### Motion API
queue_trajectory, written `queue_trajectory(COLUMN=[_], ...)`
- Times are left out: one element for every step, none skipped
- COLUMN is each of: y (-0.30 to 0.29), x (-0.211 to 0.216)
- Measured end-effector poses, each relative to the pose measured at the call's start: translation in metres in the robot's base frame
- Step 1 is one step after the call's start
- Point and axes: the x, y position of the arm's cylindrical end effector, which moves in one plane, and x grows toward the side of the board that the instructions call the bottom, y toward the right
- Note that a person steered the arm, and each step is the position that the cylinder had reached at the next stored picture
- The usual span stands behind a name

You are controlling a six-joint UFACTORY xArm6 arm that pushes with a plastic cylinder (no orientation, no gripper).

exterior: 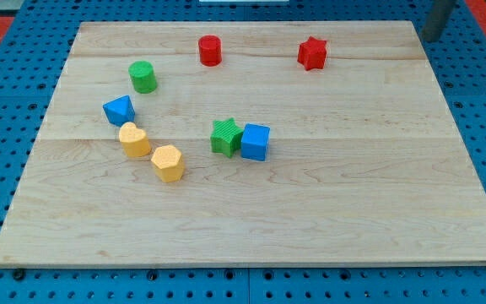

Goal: Separate the green star from the blue cube

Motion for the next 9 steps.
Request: queue_trajectory(y=[-0.059, -0.137, -0.220, -0.267, -0.375, -0.350, -0.336, -0.321, -0.314], x=[0.049, 0.074, 0.124, 0.142, 0.147, 0.184, 0.198, 0.221, 0.208])
